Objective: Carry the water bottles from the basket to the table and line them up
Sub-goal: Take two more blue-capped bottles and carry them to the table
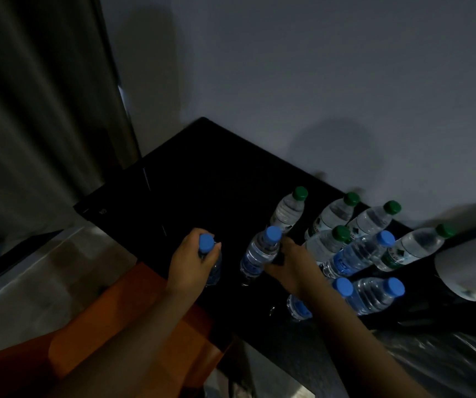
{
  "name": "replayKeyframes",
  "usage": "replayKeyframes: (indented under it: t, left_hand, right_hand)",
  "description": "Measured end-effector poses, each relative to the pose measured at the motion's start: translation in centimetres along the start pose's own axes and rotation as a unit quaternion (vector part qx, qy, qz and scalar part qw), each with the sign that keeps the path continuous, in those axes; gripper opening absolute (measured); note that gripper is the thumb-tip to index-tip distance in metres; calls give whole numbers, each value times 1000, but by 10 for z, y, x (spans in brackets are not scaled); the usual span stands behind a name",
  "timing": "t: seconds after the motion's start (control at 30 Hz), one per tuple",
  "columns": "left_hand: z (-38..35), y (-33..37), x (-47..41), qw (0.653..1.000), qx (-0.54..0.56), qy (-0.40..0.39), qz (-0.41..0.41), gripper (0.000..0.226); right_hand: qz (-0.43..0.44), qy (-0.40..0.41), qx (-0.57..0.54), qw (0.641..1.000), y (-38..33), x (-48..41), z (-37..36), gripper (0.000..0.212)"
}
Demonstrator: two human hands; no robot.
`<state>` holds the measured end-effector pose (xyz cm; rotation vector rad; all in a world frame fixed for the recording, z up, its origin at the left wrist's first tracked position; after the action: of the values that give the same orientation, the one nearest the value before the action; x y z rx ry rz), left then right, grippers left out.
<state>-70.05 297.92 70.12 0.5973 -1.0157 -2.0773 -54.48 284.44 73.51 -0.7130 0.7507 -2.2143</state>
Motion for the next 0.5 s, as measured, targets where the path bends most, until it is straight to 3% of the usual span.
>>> replayKeyframes:
  t: [0.13, 0.3, 0.5]
  left_hand:
    - [1, 2, -3, 1000, -21, -2, -6, 24]
    - [6, 7, -19, 992, -109, -57, -11, 22]
    - [6, 52, -31, 924, -319, -141, -155, 32]
  right_hand:
    - [14, -20, 112, 993, 2, 26, -1, 41]
    - [-12, -31, 132, 991, 8, 51, -5, 42]
    - [-36, 3, 134, 990, 9, 77, 6, 38]
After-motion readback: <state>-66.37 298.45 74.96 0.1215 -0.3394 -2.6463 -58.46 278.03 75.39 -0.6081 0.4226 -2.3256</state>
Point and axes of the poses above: each hand's wrist, its own x-axis away from the middle knuckle, its own z-axis out of the back of the hand, y = z × x, the point moved 1 cm from there along -x, towards the middle knuckle, and after that the axes turned 8 degrees about -x, right-handed, at the moved point
